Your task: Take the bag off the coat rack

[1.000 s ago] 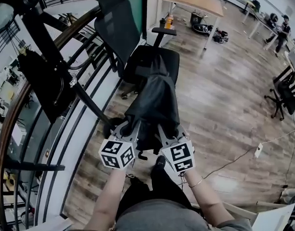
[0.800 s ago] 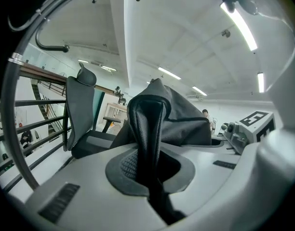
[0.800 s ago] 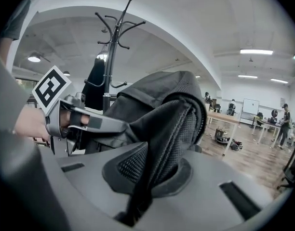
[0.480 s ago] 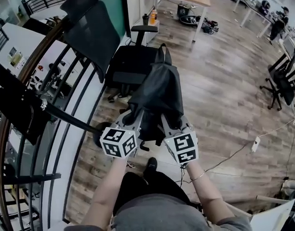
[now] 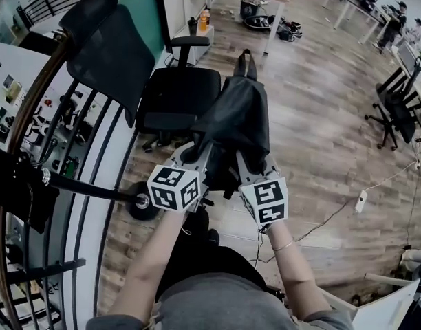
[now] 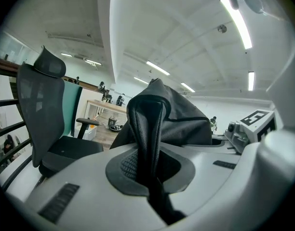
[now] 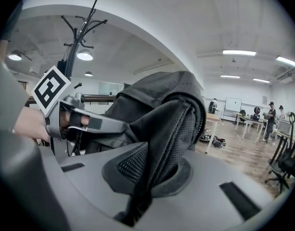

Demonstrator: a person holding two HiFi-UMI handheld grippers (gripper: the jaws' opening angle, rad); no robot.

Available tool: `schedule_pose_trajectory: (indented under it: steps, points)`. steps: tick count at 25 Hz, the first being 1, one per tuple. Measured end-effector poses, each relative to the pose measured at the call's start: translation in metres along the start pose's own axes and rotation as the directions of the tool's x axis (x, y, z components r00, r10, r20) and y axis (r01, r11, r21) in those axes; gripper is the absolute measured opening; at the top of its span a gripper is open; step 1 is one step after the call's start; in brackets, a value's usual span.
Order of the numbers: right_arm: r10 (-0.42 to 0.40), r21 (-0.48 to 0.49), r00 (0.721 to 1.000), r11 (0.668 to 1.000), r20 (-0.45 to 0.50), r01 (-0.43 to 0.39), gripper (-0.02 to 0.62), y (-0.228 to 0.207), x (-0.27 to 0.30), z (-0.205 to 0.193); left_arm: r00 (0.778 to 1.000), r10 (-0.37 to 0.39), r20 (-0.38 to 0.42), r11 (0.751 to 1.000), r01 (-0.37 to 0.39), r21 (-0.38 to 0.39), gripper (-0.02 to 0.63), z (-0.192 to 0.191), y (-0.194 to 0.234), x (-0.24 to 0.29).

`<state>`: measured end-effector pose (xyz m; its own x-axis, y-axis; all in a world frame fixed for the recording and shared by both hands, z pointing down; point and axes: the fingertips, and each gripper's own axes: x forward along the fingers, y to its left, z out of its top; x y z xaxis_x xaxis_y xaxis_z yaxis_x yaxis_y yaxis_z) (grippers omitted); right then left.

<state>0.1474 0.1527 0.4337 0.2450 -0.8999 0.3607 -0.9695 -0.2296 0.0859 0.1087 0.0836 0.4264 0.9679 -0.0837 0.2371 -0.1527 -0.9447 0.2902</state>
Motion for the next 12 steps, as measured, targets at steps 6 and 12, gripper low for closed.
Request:
schedule_pose_trajectory:
  steps: [6,12]
  points:
    - [-0.066,0.02,0.997,0.998,-0.04,0.067,0.02,-0.04,0.035,-0.004,0.997,-0.077,-0.028,0.997,0.077,-0.004,0.031,0.005,0.02,0.057]
    - [-0.149,0.045,0.987,0.987,-0.053,0.152,0.018,-0.091,0.068,0.007,0.985,-0.165,-0.049,0.986,0.165,-0.003,0.031,0.028,0.034,0.12]
